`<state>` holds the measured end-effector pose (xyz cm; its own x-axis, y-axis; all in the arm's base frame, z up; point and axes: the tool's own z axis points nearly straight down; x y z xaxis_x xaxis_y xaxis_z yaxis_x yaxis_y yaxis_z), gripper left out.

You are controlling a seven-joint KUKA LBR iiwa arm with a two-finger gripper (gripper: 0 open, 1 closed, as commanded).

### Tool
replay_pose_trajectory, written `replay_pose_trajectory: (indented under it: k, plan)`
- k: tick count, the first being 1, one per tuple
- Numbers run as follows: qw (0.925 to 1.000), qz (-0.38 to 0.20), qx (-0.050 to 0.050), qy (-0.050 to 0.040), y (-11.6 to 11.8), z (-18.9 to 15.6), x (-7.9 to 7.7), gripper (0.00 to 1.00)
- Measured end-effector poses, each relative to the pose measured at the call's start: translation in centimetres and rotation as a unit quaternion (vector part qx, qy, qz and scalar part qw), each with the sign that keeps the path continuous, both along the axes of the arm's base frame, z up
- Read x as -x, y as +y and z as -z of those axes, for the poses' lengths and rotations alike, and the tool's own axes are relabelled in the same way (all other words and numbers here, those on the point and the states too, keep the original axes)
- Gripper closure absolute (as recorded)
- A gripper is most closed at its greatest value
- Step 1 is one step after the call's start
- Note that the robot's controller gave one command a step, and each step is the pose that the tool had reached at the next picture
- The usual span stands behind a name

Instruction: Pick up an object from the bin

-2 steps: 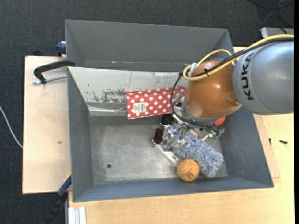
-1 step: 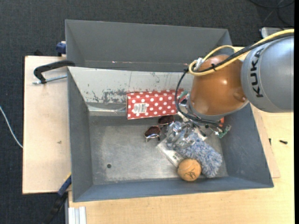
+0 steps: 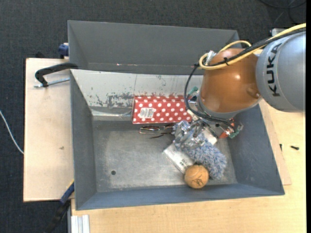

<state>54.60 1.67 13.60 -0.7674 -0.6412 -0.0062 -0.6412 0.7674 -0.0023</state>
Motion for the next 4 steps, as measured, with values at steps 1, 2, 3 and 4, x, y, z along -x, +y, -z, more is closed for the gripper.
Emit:
replay_pose_trajectory:
  k: [1,2,3,4]
  plan:
    - [0.9976,-0.069,0.000,0.0009,0.3,-3.4,-0.7,1.00]
    - [1.0000,0.005,0.000,0.0023,-0.6,-0.6,-0.9,0.00]
    - [0.9985,0.055,0.000,0.0037,-0.8,0.9,-1.0,0.00]
    - [0.9993,0.038,0.001,0.0056,-2.3,6.0,-2.4,1.00]
